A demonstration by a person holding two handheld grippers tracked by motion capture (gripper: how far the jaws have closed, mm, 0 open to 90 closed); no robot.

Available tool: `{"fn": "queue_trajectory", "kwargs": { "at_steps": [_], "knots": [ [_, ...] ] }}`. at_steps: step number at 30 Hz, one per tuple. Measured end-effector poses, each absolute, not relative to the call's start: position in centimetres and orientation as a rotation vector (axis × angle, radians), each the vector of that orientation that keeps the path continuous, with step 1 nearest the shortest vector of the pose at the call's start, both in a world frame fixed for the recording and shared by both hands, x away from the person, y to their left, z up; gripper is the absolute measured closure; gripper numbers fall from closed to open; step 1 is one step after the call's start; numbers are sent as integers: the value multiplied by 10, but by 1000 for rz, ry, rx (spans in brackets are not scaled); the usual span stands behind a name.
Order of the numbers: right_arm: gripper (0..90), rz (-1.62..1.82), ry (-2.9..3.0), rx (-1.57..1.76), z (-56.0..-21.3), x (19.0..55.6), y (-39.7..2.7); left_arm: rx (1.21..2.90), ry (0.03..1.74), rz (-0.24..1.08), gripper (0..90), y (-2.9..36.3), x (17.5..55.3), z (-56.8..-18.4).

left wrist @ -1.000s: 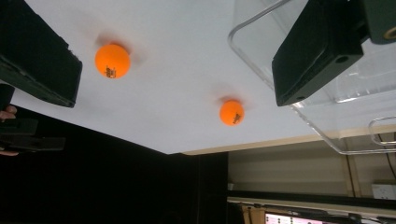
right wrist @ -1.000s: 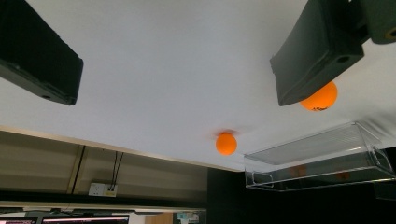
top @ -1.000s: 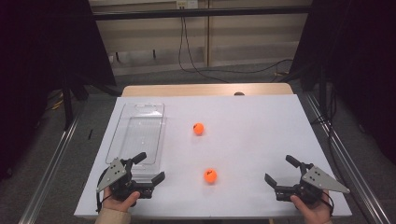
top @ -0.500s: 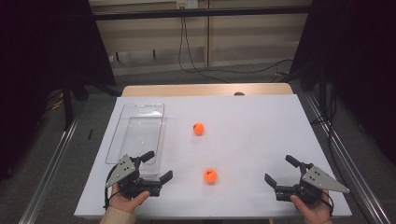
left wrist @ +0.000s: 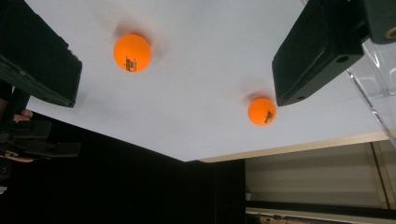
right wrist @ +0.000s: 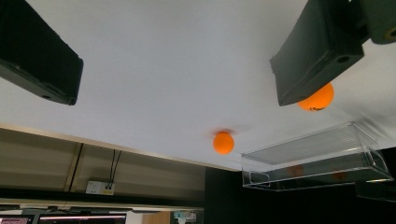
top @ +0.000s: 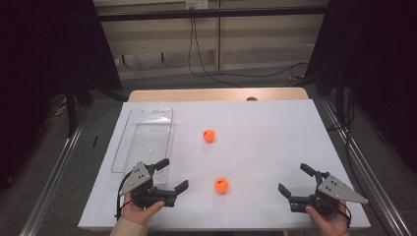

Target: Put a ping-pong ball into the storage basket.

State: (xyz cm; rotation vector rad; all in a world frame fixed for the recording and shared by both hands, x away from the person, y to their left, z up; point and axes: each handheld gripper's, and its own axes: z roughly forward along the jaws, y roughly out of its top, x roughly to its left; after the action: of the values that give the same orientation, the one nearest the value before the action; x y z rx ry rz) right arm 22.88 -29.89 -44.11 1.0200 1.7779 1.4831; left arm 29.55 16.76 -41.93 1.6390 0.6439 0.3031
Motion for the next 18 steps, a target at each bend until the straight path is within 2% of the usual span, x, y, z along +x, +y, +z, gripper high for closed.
{"fn": "queue_trajectory", "kwargs": {
  "at_steps": [18],
  "knots": [
    [8, 1498, 1774, 1015, -441, 228, -299, 1683, 610, 260, 14, 149, 295, -420]
  ]
}}
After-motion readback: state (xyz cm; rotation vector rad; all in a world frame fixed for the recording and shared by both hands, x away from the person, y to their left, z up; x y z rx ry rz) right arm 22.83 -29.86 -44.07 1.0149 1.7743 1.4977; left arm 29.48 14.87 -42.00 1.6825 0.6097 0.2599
